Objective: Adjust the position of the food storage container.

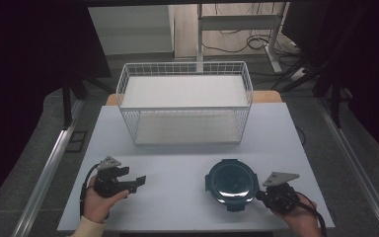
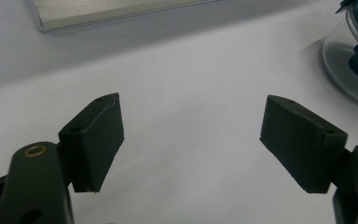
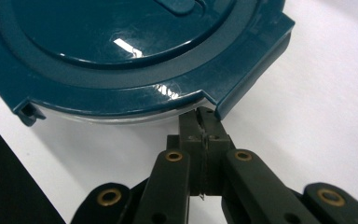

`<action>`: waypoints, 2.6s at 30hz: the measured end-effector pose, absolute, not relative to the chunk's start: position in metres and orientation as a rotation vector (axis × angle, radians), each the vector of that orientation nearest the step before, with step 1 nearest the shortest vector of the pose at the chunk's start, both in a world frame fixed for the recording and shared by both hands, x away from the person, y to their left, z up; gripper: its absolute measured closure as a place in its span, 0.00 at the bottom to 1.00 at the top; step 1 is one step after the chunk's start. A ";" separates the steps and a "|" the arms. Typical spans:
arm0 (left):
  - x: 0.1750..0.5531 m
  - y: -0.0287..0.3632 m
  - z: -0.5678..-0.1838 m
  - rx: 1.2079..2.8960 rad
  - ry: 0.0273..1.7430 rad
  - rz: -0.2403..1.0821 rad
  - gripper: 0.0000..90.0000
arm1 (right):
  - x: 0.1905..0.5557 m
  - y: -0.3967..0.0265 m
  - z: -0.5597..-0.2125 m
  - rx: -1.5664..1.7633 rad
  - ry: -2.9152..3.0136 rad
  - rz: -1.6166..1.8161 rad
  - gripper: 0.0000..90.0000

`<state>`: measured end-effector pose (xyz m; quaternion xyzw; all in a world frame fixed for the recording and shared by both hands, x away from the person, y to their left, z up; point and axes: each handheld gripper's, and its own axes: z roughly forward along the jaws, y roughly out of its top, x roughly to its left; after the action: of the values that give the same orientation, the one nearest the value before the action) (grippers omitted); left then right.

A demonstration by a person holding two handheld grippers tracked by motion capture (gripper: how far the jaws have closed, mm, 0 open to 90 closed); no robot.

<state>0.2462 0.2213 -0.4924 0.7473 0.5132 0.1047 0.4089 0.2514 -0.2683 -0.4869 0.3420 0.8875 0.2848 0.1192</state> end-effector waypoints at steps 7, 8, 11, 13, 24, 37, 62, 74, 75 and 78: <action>0.246 0.224 -0.491 1.871 1.299 0.268 0.23 | 0.256 -0.254 -0.485 1.011 2.586 0.870 1.00; 0.246 0.224 -0.491 1.871 1.299 0.268 0.23 | 0.256 -0.252 -0.484 1.008 2.586 0.883 1.00; 0.245 0.224 -0.490 1.867 1.304 0.275 0.23 | 0.257 -0.246 -0.485 0.998 2.597 0.879 1.00; 0.245 0.224 -0.490 1.864 1.302 0.278 0.23 | 0.256 -0.242 -0.486 0.995 2.602 0.882 1.00; 0.246 0.225 -0.490 1.854 1.312 0.269 0.24 | 0.257 -0.218 -0.490 0.995 2.625 0.918 1.00; 0.246 0.224 -0.490 1.848 1.315 0.271 0.24 | 0.270 -0.187 -0.493 0.985 2.627 0.922 1.00; 0.246 0.222 -0.491 1.861 1.307 0.263 0.24 | 0.286 -0.147 -0.497 0.886 2.668 0.976 1.00; 0.245 0.222 -0.489 1.851 1.304 0.267 0.24 | 0.284 -0.191 -0.474 0.981 2.535 1.163 1.00; 0.245 0.221 -0.488 1.850 1.301 0.268 0.24 | 0.285 -0.194 -0.474 1.010 2.521 1.178 1.00; 0.245 0.221 -0.488 1.847 1.297 0.264 0.24 | 0.291 -0.203 -0.476 1.074 2.485 1.209 0.91</action>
<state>0.2448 0.2211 -0.4876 0.7374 0.5176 0.1055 0.4210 0.2909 -0.2032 -0.4757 0.3608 0.8348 0.4063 0.0883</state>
